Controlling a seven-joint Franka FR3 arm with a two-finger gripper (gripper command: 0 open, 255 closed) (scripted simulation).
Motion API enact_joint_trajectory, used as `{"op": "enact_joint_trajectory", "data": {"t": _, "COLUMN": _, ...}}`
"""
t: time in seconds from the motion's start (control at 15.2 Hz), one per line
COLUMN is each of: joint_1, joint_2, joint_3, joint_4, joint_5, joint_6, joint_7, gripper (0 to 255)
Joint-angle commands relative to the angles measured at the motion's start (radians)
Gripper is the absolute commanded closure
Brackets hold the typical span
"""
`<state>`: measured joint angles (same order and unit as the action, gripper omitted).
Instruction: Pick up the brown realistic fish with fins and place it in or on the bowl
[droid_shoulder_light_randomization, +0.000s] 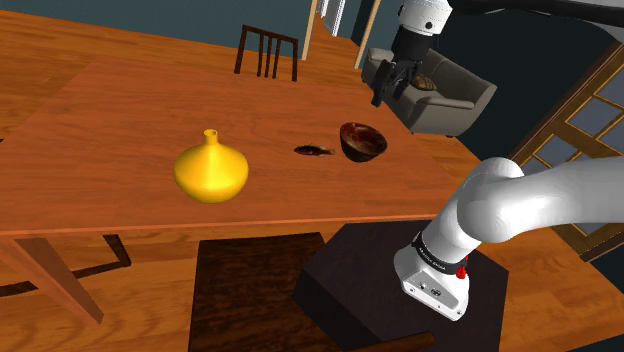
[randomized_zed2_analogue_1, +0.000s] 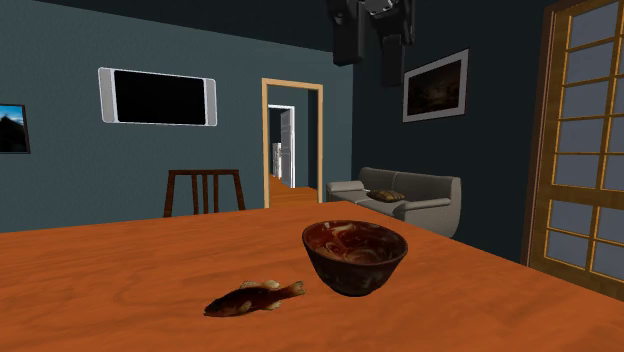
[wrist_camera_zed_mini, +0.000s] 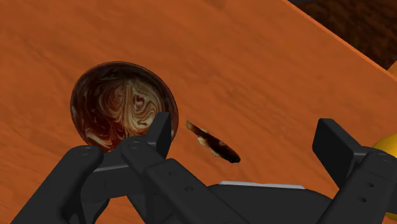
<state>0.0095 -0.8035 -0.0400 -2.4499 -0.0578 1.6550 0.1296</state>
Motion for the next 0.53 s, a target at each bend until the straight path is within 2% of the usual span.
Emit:
{"op": "enact_joint_trajectory", "data": {"t": 0.0, "joint_1": 0.0, "joint_2": 0.0, "joint_3": 0.0, "joint_4": 0.0, "joint_5": 0.0, "joint_6": 0.0, "joint_7": 0.0, "gripper": 0}}
{"op": "enact_joint_trajectory", "data": {"t": 0.46, "joint_1": 0.047, "joint_2": 0.146, "joint_3": -0.124, "joint_4": -0.093, "joint_5": -0.068, "joint_6": 0.254, "joint_7": -0.272, "gripper": 0}}
